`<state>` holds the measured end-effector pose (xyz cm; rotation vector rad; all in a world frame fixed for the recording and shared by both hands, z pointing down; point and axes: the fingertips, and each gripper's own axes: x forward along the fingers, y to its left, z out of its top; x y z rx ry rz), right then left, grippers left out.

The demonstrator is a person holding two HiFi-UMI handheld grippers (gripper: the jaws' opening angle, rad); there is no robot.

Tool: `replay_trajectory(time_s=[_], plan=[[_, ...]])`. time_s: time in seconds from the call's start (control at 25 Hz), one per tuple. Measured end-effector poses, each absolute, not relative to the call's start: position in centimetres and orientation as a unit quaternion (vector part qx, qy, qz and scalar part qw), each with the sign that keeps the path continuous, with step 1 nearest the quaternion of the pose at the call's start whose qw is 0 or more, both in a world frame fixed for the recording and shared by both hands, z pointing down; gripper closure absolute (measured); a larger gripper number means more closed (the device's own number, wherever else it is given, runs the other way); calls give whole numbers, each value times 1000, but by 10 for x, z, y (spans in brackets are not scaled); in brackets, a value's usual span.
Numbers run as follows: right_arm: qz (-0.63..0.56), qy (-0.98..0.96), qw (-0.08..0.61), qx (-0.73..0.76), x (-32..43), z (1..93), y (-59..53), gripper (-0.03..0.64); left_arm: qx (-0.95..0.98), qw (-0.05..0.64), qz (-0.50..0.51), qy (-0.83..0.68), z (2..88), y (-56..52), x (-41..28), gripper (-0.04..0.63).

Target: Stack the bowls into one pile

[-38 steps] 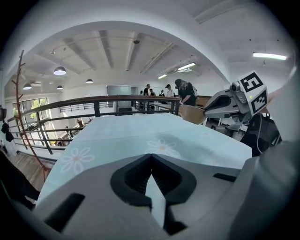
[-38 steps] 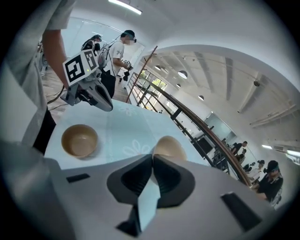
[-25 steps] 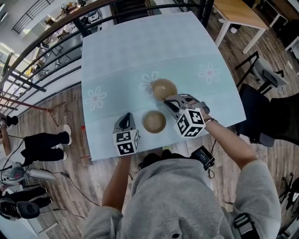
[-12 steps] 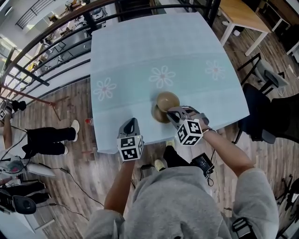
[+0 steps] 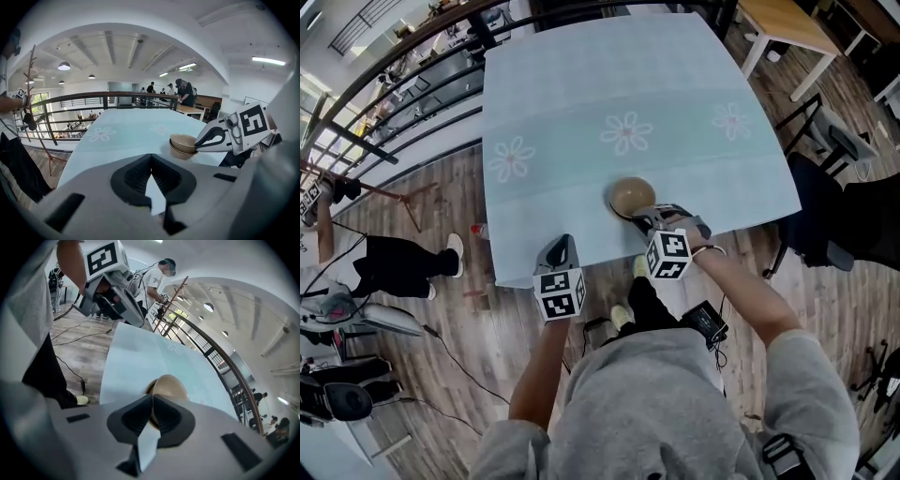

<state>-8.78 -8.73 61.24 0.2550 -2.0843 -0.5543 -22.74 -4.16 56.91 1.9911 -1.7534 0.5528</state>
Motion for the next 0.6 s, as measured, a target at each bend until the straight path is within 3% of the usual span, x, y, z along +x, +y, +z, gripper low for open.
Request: replay_trajectory(time_s=[0.36,0.6], plan=[[-117,-873,454,133,-84,617,-87,578,721,206,197,-631,566,-23,-225,575],[-78,-884,422,184,-67,602,-90,517,728,199,199,-625,564,-12,-216,575]])
